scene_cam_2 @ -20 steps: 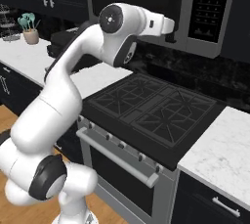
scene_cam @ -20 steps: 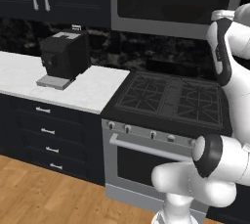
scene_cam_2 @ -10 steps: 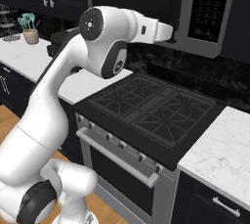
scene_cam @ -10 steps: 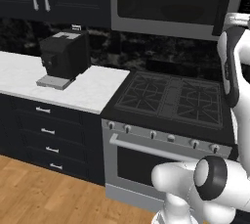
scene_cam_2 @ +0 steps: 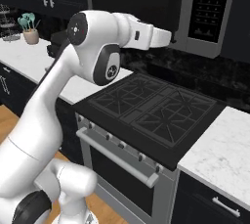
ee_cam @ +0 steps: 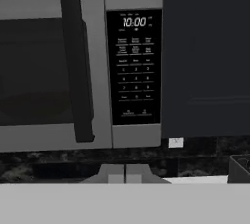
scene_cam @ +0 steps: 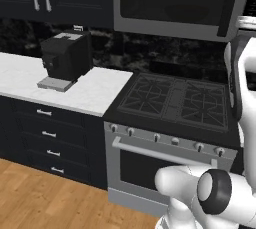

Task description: Pick the eggplant from the sink and place it in the bowl. Then pick the bowl and place it in the microwave. Then close the microwave door and press the start button.

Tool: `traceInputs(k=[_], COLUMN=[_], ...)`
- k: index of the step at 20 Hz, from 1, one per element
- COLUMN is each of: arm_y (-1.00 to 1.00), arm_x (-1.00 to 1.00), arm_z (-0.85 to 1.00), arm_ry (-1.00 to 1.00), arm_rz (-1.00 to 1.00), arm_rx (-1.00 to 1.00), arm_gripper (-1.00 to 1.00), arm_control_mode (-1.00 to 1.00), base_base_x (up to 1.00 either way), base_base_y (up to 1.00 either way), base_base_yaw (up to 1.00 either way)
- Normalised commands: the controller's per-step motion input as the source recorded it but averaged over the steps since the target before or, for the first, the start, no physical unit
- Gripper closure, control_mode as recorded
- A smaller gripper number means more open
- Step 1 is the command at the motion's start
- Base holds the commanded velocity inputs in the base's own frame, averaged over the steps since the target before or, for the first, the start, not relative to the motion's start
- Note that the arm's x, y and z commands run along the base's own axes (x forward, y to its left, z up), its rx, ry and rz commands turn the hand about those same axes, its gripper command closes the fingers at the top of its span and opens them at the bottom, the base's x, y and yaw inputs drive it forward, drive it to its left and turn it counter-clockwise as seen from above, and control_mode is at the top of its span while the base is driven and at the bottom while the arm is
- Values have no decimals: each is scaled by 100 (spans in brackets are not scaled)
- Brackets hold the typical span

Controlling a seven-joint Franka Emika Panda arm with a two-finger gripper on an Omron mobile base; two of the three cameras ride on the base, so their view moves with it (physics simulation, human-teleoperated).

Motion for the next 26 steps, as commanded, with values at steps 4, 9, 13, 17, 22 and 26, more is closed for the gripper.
traceInputs(k=[4,9,13,17,22,26], arm_y=[-4,-11,-31,-35,-29,-40], arm_x=[13,34,37,33,29,27], arm_z=[0,0,0,0,0,0], arm_ry=[-15,-8,0,0,0,0], arm_rz=[0,4,1,0,0,0], arm_rx=[2,7,3,3,1,2], arm_gripper=[100,100,100,100,100,100], arm_control_mode=[-100,-100,-100,-100,-100,-100], base_base_x=[0,0,0,0,0,0], base_base_y=[0,0,0,0,0,0], base_base_yaw=[0,0,0,0,0,0])
